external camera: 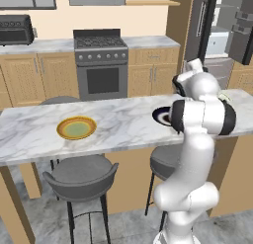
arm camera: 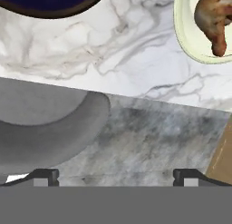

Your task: Pick the chicken drumstick and potato from their plates and place them in the bowl. Then put the bowl in the fridge.

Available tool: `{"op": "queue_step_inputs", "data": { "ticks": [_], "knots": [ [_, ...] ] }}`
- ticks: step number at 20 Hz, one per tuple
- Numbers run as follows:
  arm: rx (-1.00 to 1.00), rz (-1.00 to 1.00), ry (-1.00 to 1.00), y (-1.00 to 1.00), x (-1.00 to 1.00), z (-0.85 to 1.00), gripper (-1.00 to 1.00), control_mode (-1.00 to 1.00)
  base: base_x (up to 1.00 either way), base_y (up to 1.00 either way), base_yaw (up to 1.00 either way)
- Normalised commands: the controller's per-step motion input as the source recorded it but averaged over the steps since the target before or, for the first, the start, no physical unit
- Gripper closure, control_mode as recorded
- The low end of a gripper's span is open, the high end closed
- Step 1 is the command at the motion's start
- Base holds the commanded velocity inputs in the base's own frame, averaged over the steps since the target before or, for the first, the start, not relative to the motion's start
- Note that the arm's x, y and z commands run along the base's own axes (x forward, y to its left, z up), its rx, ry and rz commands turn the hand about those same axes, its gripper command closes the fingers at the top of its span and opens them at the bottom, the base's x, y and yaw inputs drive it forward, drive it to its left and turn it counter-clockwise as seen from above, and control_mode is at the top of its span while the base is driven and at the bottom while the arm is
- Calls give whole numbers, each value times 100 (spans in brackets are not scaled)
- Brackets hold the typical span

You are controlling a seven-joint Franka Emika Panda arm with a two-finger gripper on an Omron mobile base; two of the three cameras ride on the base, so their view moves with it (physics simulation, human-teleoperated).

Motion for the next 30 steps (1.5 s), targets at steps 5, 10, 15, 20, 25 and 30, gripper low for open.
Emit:
{"op": "queue_step_inputs", "data": {
  "ticks": [5,10,15,20,25,30],
  "knots": [
    [-4,-21,0,-32,46,-9,-100,-100,0,0,0],
    [0,-11,0,-25,16,-24,-100,-100,0,0,0],
    [-2,0,-6,-14,27,-31,-100,-100,0,0,0],
    [-10,1,-1,-12,36,-17,-100,-100,0,0,0],
    [-6,6,0,-11,34,-17,-100,-100,0,0,0],
    [0,10,0,-12,29,-28,-100,-100,0,0,0]
  ]
}}
